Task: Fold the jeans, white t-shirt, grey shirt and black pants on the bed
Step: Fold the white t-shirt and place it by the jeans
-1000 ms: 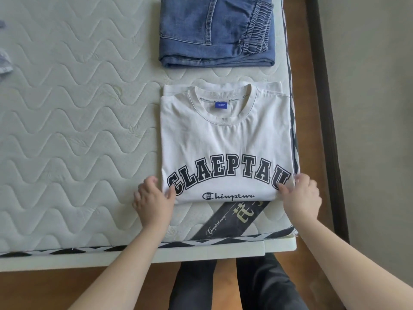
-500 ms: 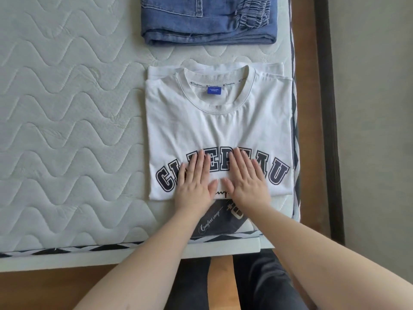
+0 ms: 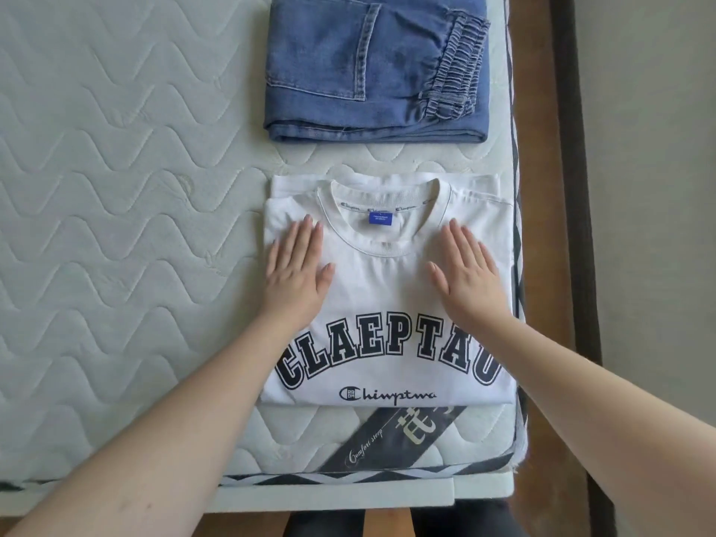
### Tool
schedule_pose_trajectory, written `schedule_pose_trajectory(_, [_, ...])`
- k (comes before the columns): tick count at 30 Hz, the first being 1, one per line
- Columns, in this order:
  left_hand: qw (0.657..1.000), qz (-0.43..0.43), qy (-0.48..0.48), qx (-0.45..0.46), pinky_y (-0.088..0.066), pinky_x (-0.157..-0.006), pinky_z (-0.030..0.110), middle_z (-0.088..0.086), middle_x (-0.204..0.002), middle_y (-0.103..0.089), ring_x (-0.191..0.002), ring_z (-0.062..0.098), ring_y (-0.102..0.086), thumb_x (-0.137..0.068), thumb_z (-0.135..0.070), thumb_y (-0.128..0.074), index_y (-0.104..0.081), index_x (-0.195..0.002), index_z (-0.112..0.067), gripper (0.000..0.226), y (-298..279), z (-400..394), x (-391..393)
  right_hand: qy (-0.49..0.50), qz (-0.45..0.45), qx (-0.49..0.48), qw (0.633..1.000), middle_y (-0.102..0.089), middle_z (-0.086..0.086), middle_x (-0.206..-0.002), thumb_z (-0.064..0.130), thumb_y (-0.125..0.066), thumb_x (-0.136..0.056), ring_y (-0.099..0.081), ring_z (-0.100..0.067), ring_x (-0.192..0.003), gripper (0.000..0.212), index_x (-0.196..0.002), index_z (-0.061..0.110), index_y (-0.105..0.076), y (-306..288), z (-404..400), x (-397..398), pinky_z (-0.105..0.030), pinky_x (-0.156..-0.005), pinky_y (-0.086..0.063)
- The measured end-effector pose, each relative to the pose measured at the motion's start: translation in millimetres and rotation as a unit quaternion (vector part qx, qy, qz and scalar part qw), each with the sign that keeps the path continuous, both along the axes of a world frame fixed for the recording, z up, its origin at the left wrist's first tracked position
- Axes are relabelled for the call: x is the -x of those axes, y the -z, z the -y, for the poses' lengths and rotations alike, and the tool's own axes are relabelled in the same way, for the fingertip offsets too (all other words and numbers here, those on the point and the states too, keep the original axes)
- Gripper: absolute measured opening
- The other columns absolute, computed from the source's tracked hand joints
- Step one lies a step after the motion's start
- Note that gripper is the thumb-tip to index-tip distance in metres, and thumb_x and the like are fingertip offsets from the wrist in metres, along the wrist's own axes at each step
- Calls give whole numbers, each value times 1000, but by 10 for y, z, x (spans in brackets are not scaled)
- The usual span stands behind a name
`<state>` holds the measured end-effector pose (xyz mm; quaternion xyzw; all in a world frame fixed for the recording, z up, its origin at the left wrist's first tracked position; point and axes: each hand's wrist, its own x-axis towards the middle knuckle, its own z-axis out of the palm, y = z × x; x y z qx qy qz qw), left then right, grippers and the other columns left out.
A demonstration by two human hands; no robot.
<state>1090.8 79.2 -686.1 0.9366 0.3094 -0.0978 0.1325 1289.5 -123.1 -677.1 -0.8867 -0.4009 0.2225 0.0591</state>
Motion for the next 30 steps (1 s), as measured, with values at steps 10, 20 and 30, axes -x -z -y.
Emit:
schedule_pose_trajectory(10, [992,-43,106,-46,6,-122,36,-5,-165,2,-152,13,2,-98,-52,-7,-1,-158,-23,66,261,-291,-935,-131,18,7,991,-1,6,-165,45,-21,-105,3,-11,-151,60,-158,21,-6,230,-1075,-231,-30,-121,5])
schedule_pose_trajectory(20, [996,86,15,-25,-32,-109,47,14,-146,-48,-134,32,-46,-97,-44,-36,-44,-146,-9,60,45,-723,-678,-73,68,-105,990,-43,-11,-150,32,-48,-99,-37,-31,-140,53,-147,10,-42,7,-737,-786,-42,-117,-19])
schedule_pose_trajectory(30, [981,153,-59,103,-41,-95,38,26,-110,-46,-101,37,-54,-61,-20,-92,-59,-104,3,60,-79,-1056,-747,43,2,-57,997,-55,-5,-108,49,-75,-79,-52,-30,-104,49,-111,16,-59,-7,-645,-1076,-39,-89,-31])
